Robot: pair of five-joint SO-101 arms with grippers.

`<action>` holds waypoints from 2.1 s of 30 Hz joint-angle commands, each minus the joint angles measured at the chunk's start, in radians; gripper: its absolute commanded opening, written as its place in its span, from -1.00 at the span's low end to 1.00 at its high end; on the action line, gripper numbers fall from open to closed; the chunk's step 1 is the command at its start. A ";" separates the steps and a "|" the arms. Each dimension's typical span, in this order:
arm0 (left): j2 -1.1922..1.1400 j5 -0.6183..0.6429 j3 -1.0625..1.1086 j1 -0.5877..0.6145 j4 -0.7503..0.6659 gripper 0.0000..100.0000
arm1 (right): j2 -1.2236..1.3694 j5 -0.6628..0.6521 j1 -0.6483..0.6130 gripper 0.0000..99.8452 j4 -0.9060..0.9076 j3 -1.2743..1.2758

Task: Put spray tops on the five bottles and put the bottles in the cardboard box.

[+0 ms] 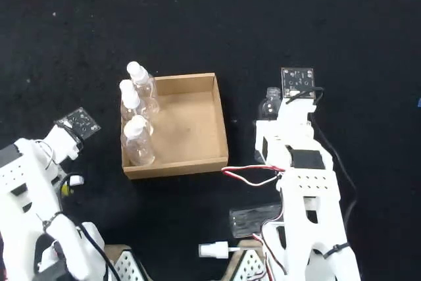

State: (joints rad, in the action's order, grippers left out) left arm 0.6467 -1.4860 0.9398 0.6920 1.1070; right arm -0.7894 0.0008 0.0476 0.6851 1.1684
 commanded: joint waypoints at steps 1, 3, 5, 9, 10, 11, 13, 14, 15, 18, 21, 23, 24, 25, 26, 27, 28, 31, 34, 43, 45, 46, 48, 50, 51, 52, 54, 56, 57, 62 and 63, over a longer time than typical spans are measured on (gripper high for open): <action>-0.130 -0.210 -0.084 -0.013 -0.011 -0.51 | -0.047 0.002 -0.015 -0.98 -0.026 -0.002; -0.219 -0.209 -0.137 -0.016 0.003 -0.51 | -0.047 0.002 -0.015 -0.98 -0.026 -0.002; -0.290 -0.215 -0.191 -0.018 0.041 -0.51 | -0.047 0.002 -0.015 -0.98 -0.026 -0.002; -0.385 -0.218 -0.277 -0.019 0.060 -0.51 | -0.048 0.002 -0.015 -0.98 -0.026 -0.002; -0.404 -0.218 -0.292 -0.019 0.060 -0.51 | -0.048 0.002 -0.015 -0.98 -0.026 -0.002; -0.420 -0.218 -0.305 -0.019 0.060 -0.51 | -0.050 0.002 -0.015 -0.98 -0.026 -0.002; -0.451 -0.218 -0.320 -0.021 0.060 -0.51 | -0.050 0.002 -0.015 -0.98 -0.025 -0.002; -0.465 -0.218 -0.325 -0.022 0.060 -0.51 | -0.050 0.002 -0.015 -0.98 -0.025 -0.002; -0.476 -0.218 -0.325 -0.028 0.058 -0.51 | -0.050 0.002 -0.015 -0.98 -0.025 -0.002; -0.506 -0.212 -0.318 -0.044 0.046 -0.51 | -0.050 0.002 -0.015 -0.98 -0.025 -0.002; -0.512 -0.212 -0.315 -0.048 0.046 -0.52 | -0.050 0.002 -0.015 -0.98 -0.025 -0.002; -0.514 -0.213 -0.315 -0.048 0.048 -0.52 | -0.050 0.002 -0.014 -0.98 -0.025 -0.002; -0.517 -0.216 -0.315 -0.047 0.048 -0.52 | -0.050 0.002 -0.014 -0.98 -0.025 -0.002; -0.519 -0.218 -0.315 -0.044 0.049 -0.52 | -0.050 0.002 -0.014 -0.98 -0.025 -0.002; -0.519 -0.218 -0.314 -0.042 0.051 -0.52 | -0.050 0.002 -0.014 -0.98 -0.025 -0.002; -0.519 -0.218 -0.314 -0.042 0.054 -0.52 | -0.050 0.002 -0.014 -0.98 -0.025 -0.002; -0.519 -0.218 -0.312 -0.042 0.054 -0.55 | -0.051 0.002 -0.014 -0.98 -0.025 -0.002; -0.514 -0.213 -0.297 -0.042 0.048 -0.73 | -0.051 0.002 -0.014 -0.98 -0.025 -0.002; -0.508 -0.212 -0.297 -0.021 0.048 -0.73 | -0.051 0.002 -0.014 -0.98 -0.025 -0.002; -0.519 -0.084 -0.400 0.199 0.046 -0.72 | -0.051 0.002 -0.012 -0.98 -0.025 -0.002; -0.519 0.049 -0.420 0.251 0.046 -0.72 | -0.051 0.002 -0.012 -0.98 -0.025 -0.002; -0.519 0.137 -0.421 0.272 0.048 -0.72 | -0.051 0.002 -0.014 -0.98 -0.025 -0.002; -0.519 0.351 -0.421 0.314 0.049 -0.72 | -0.051 0.002 -0.014 -0.98 -0.025 -0.004; -0.525 0.549 -0.420 0.354 0.048 -0.71 | -0.051 0.002 -0.014 -0.98 -0.025 -0.004; -0.534 0.600 -0.410 0.363 0.046 -0.71 | -0.051 0.002 -0.014 -0.98 -0.025 -0.004; -0.546 0.606 -0.403 0.364 0.046 -0.69 | -0.051 0.002 -0.014 -0.98 -0.025 -0.004; -0.572 0.557 -0.401 0.363 0.054 -0.57 | -0.051 0.002 -0.014 -0.98 -0.023 -0.004; -0.594 0.480 -0.412 0.363 0.049 -0.40 | -0.051 0.002 -0.012 -0.98 -0.020 -0.002; -0.598 0.427 -0.418 0.364 0.046 -0.33 | -0.051 0.002 -0.012 -0.98 -0.018 -0.002; -0.617 0.170 -0.467 0.364 0.054 -0.38 | -0.051 0.002 -0.012 -0.98 -0.020 -0.002; -0.617 0.146 -0.472 0.364 0.048 -0.39 | -0.051 0.002 -0.012 -0.98 -0.020 -0.002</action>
State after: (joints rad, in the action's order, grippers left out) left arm 0.0238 -1.1991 0.5439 1.0495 1.1577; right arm -0.7894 0.0008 0.0476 0.6851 1.1684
